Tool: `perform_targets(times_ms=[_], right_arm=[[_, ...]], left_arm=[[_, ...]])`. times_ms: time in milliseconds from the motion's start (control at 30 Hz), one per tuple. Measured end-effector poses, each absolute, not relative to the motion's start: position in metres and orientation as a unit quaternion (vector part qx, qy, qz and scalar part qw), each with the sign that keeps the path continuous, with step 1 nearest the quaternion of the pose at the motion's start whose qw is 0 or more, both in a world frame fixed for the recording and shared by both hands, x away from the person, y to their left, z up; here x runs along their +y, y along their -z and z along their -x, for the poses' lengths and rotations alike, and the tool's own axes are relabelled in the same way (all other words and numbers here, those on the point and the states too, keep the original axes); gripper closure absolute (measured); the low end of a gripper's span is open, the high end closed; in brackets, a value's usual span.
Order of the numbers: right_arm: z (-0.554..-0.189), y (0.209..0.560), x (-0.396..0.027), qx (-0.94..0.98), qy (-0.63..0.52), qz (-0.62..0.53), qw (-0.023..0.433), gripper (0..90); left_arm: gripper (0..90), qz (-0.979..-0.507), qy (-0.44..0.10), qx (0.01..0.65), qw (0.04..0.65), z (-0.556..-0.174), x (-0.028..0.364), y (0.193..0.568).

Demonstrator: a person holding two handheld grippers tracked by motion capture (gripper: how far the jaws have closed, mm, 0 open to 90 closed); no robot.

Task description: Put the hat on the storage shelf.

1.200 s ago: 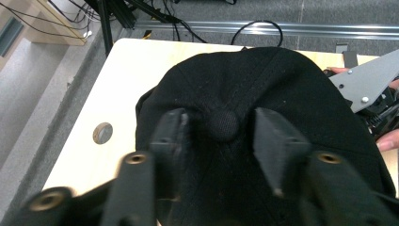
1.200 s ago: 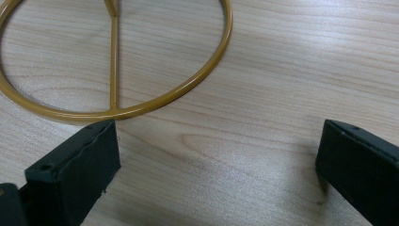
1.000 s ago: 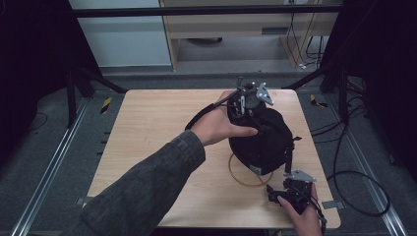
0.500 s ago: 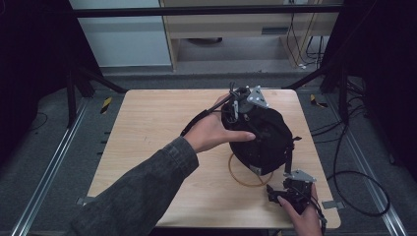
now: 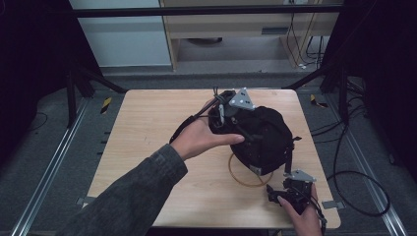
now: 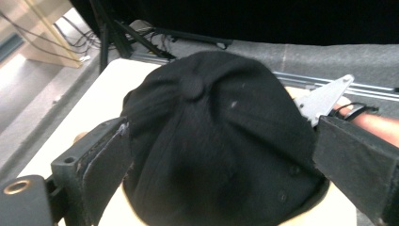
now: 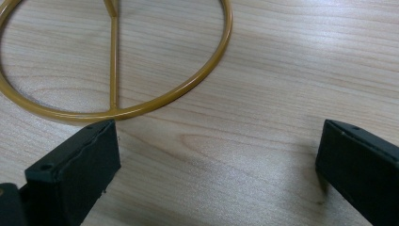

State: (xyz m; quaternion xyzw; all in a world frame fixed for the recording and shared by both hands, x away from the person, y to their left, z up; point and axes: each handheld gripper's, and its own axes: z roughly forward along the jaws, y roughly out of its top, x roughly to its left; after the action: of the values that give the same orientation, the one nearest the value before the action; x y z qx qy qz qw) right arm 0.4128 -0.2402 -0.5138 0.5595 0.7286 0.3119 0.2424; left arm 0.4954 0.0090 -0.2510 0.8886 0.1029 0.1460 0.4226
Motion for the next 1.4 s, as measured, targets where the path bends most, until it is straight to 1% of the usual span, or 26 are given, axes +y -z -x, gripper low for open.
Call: perform_targets(times_ms=[200, 400, 700, 1167, 1400], right_arm=[[-0.413, 0.513, -0.24, 0.729, -0.312, -0.559, 0.241, 0.4], [-0.412, 0.514, -0.24, 0.728, -0.312, -0.56, 0.241, 0.4], [-0.412, 0.514, -0.24, 0.728, -0.313, -0.56, 0.241, 0.4], [-0.412, 0.513, -0.24, 0.728, -0.313, -0.561, 0.24, 0.4], [-0.412, 0.514, -0.24, 0.728, -0.313, -0.561, 0.241, 0.4]], left_arm=[[5.6, -0.872, -0.148, 0.132, 0.449, -0.496, 0.031, 0.245], [5.3, -0.869, -0.152, 0.143, 0.449, -0.494, 0.053, 0.245], [5.0, -0.867, -0.154, 0.163, 0.445, -0.491, 0.091, 0.256], [5.0, -0.866, -0.148, 0.204, 0.431, -0.482, 0.145, 0.301], [5.1, -0.867, -0.139, 0.224, 0.422, -0.477, 0.164, 0.331]])
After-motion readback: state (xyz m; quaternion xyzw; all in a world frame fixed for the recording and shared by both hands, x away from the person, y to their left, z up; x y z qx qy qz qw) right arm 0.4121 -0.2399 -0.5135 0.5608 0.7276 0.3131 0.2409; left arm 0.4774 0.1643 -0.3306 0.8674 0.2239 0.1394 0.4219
